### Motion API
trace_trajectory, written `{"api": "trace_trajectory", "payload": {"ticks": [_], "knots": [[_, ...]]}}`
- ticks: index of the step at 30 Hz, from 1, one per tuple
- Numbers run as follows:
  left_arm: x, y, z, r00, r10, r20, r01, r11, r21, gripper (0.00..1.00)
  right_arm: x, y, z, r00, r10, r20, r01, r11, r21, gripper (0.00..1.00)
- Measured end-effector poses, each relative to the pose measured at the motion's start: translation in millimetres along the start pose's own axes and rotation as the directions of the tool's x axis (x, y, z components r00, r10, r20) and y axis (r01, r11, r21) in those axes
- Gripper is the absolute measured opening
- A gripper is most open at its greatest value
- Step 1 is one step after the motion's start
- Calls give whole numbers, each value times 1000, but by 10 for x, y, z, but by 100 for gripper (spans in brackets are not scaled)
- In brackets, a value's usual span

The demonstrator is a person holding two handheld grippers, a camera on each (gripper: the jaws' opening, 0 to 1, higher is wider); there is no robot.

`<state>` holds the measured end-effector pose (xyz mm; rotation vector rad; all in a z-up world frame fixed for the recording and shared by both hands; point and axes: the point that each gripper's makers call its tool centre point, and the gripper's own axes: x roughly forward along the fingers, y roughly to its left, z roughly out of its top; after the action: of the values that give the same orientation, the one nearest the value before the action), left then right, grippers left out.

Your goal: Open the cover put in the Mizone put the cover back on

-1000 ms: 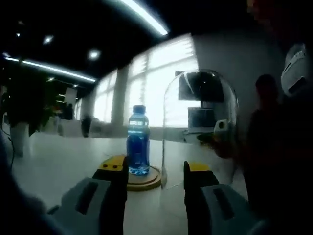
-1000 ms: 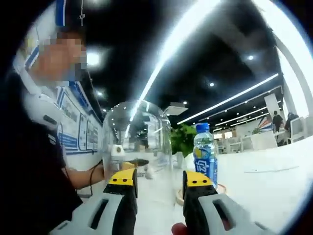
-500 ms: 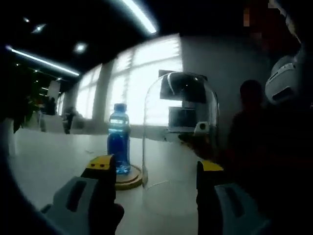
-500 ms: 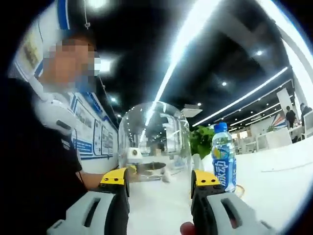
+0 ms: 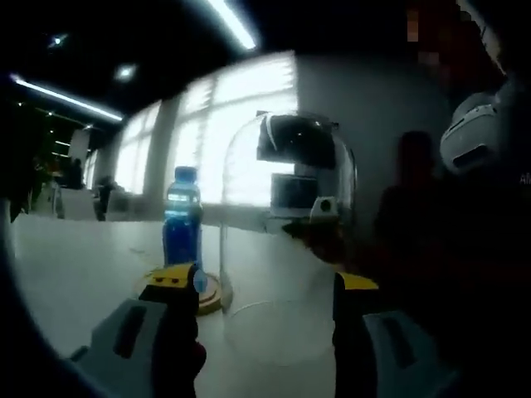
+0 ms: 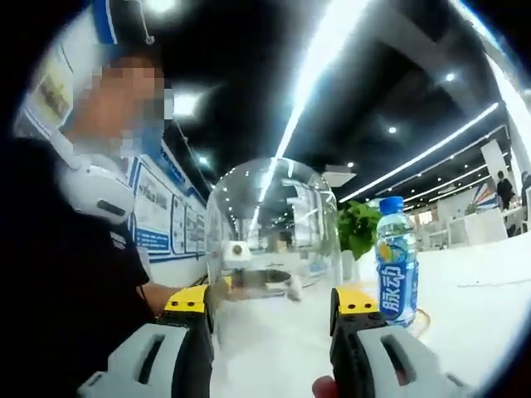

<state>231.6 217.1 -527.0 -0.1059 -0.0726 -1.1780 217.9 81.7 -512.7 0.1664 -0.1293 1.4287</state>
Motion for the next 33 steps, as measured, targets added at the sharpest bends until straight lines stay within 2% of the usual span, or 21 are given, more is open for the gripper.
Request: {"api": "trace_trajectory", "payload": {"ticks": [5, 8, 13, 17, 23, 27, 33], "knots": [[99, -58, -14, 999, -31, -31, 31, 1000, -1, 59, 144, -11, -72, 997, 12, -76, -13, 1000, -24, 60], [157, -91, -1, 998, -41, -40, 41, 999, 18, 61, 183, -70, -89, 995, 3, -97, -5, 1000, -20, 60], [225, -168, -1, 996, -63, -70, 65, 998, 22, 61, 283, -74, -92, 991, 12, -133, -18, 999, -37, 66], [283, -237, 15, 994, -75, -86, 79, 996, 43, 62, 326, -84, -117, 985, 24, -170, -27, 999, -19, 69], [335, -225, -2, 989, -74, -127, 80, 996, 46, 64, 354, -91, -193, 978, 34, -207, -33, 999, 9, 72], [379, -229, -49, 986, -67, -154, 80, 994, 76, 66, 389, -82, -254, 972, 33, -233, -32, 999, 7, 75], [399, -206, -57, 985, -68, -160, 81, 994, 76, 69, 399, -91, -276, 966, 30, -255, -30, 1000, 3, 77]]}}
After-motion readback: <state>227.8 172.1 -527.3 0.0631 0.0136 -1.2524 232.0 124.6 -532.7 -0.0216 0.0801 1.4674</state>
